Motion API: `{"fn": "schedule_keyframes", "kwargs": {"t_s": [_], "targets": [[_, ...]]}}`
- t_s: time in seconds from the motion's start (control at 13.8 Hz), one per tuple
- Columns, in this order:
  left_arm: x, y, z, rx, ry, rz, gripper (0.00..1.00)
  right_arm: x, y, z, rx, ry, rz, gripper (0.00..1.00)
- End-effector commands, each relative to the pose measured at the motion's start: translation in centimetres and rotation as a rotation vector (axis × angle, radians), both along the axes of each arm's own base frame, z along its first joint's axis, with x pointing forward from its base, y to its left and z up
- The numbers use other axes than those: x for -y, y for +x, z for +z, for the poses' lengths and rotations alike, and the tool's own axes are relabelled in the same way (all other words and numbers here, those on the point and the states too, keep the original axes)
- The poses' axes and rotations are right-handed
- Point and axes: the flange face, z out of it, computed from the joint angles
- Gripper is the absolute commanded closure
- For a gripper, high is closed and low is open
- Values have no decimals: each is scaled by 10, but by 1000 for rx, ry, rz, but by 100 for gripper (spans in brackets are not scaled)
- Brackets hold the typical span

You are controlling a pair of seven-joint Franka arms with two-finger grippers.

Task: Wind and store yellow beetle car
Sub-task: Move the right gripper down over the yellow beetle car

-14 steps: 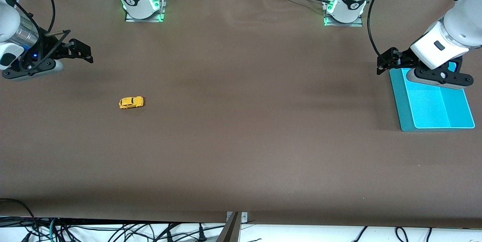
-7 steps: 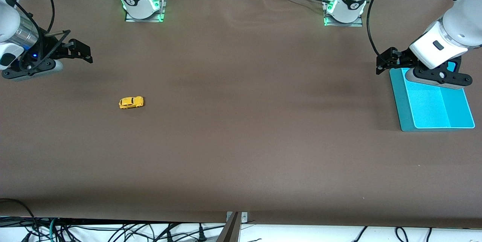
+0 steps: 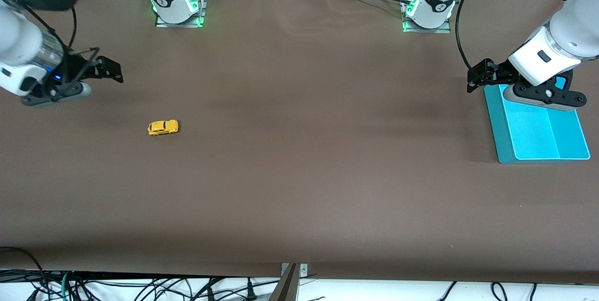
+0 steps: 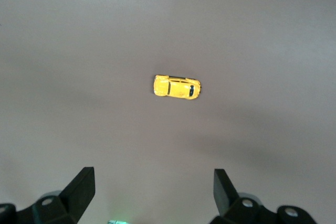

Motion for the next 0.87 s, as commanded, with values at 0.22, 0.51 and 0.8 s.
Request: {"fn": "schedule_keyframes", "kwargs": {"t_s": [0.22,0.51,0.8], "targets": [[2,3,6,-5,3,2,0,5,-23,-113,57,37,463,0],[5,2,7,-4,3,-2,0,16,-32,-194,113,66,941,0],[7,1,7,-4,3,-6,0,17,-23,-254,138,77,1241,0]]}}
